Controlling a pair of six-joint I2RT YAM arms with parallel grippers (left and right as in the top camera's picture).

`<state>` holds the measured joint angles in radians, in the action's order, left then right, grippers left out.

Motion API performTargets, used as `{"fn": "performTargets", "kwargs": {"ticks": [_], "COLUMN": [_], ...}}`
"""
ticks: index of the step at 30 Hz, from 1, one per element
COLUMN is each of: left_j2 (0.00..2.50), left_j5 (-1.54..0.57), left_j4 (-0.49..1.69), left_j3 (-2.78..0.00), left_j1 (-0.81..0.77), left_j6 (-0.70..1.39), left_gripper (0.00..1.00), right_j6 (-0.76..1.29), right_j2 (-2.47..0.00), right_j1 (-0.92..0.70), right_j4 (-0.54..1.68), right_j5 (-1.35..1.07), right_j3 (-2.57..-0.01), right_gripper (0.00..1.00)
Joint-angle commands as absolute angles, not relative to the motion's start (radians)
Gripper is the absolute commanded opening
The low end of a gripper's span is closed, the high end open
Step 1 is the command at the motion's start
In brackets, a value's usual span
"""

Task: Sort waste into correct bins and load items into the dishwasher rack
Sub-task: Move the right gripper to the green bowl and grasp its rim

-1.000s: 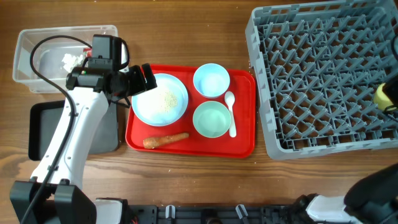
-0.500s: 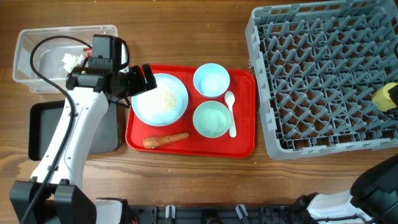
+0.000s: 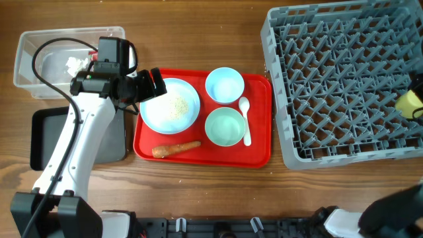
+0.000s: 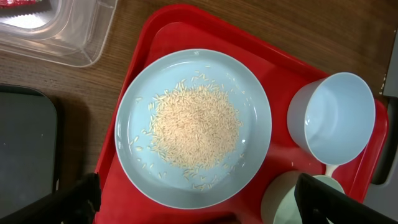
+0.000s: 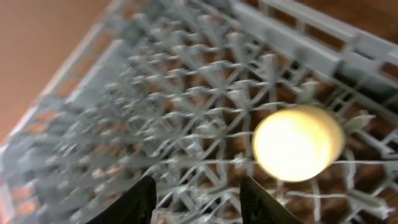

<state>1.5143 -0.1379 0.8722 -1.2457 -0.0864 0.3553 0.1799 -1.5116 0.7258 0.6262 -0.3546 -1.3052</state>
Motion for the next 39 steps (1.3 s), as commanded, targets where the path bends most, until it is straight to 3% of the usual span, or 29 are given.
{"fn": "performTargets", "kwargs": {"ticks": [1, 8, 10, 18, 31, 35, 39], "left_j2": [1.498, 1.498, 1.498, 1.5, 1.5, 1.5, 1.5], "left_j5": [-0.125, -0.125, -0.124, -0.084, -0.084, -0.084, -0.084], "left_j4": [0.873, 0.881, 0.907, 0.952, 0.952, 0.952, 0.952], "left_j3": [-1.253, -1.253, -1.253, -1.253, -1.253, -1.253, -1.253], "left_j1": [-0.081, -0.081, -0.081, -0.081, -0.081, -0.081, -0.081], "left_j6": [0.34, 0.343, 0.344, 0.345, 0.347, 0.347, 0.347], "left_gripper": [1.0, 1.0, 1.0, 1.0, 1.0, 1.0, 1.0], "right_j6": [0.075, -0.023, -0.023, 0.073, 0.197, 0.236, 0.273], "right_j2": [-1.434, -1.415, -1.415, -1.451, -1.826, -1.917, -1.936], "right_j1": [0.644, 0.308, 0.115, -0.272, -0.487, -0.5, -0.5], "right_j4": [0.707, 0.832, 0.846, 0.93, 1.002, 0.972, 0.952], "right_j5": [-0.475, -0.468, -0.41, -0.215, -0.207, -0.196, -0.119], "right_j3": [-1.318, -1.318, -1.318, -1.318, -1.316, -1.316, -1.316], "right_gripper": [0.48, 0.55, 0.56, 0.6, 0.4, 0.22, 0.17]}}
